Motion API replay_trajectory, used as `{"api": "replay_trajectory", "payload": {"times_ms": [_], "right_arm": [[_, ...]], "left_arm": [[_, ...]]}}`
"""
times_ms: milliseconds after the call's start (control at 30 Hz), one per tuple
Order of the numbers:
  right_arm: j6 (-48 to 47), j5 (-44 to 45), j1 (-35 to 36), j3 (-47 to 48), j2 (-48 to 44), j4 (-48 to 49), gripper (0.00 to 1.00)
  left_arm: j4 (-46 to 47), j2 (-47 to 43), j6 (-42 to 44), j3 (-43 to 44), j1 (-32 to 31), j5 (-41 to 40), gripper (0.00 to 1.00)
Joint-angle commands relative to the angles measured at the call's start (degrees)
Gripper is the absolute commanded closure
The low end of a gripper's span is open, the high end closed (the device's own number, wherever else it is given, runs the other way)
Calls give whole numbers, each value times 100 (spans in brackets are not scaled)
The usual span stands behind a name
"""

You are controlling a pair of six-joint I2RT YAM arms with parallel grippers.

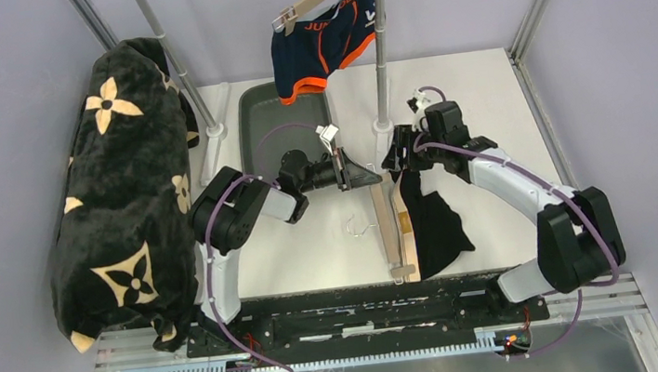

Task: Clip the underwear to the hanger
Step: Adjust the hanger at the center of the board.

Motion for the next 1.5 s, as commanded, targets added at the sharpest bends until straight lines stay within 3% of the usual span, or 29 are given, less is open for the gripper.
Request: {"api": "replay_trajectory", "payload": {"times_ms": [0,267,533,833,933,1067,1200,1333,1467], "right_arm": [[228,-159,-10,-573,-715,562,35],[323,-572,-12,-1475,-1744,1138,32],[498,-1258,123,-1921,-1402,1972,34],[614,-1484,386,-1921,-853,2979,36],[645,-1493,428,-1894,-726,3064,48],[640,-1409,443,-1933,-742,3119,74],[685,-1326,444,-1998,-925,3180,88],[783,-1241,445,-2032,-1124,3177,92],[854,-1165,443,-1994,-1241,3062,94]], "left_arm": [[682,91,-502,294,112,103,97],[428,99,-515,652,237,38,97],[425,154,-628,982,243,93,97],[1536,297,-1415,968,225,293,97],[1672,294,-1492,933,216,293,97],[1845,318,-1607,966,220,295,97],[2038,407,-1727,1061,214,293,82],[2492,566,-1969,1120,228,252,54],[2820,665,-2119,1140,242,204,44]]}}
